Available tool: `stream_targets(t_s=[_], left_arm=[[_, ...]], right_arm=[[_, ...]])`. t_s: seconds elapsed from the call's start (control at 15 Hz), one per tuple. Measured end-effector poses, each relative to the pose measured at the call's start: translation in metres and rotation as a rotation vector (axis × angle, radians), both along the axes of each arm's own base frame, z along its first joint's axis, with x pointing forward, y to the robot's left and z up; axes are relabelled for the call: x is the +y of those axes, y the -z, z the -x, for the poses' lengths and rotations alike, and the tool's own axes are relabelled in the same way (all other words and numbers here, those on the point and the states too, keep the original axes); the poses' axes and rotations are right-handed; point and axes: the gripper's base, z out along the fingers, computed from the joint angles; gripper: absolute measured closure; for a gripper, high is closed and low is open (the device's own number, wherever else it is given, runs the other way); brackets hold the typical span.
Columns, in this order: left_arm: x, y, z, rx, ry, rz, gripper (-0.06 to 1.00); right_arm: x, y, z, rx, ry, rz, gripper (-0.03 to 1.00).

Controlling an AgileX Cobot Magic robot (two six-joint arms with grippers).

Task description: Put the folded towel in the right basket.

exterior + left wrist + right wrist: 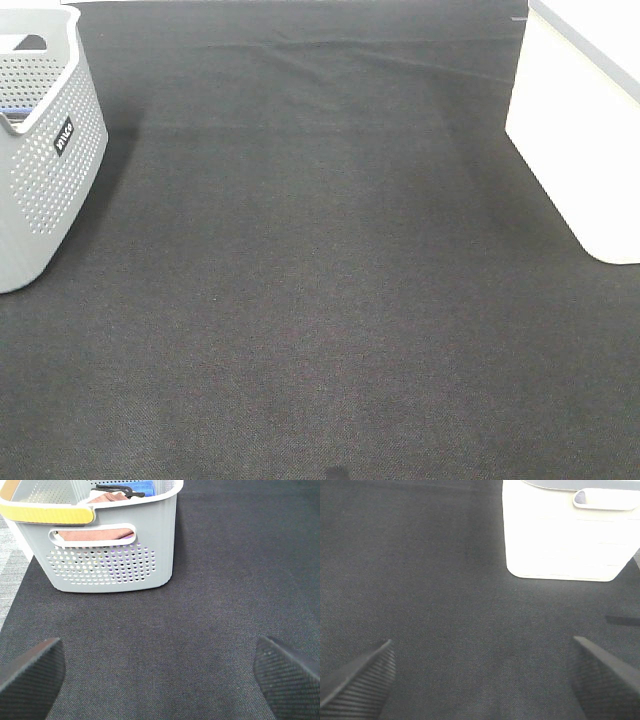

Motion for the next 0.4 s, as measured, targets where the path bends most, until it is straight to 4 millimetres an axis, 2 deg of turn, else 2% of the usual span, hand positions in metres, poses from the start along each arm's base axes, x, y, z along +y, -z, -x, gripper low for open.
stream_targets(t_s=[0.4], left_arm=[[0.0, 0.0, 0.0, 0.0, 0.0, 0.0, -0.03]], right_arm=[[0.0, 0.0, 0.0, 0.0, 0.0, 0.0, 0.09]])
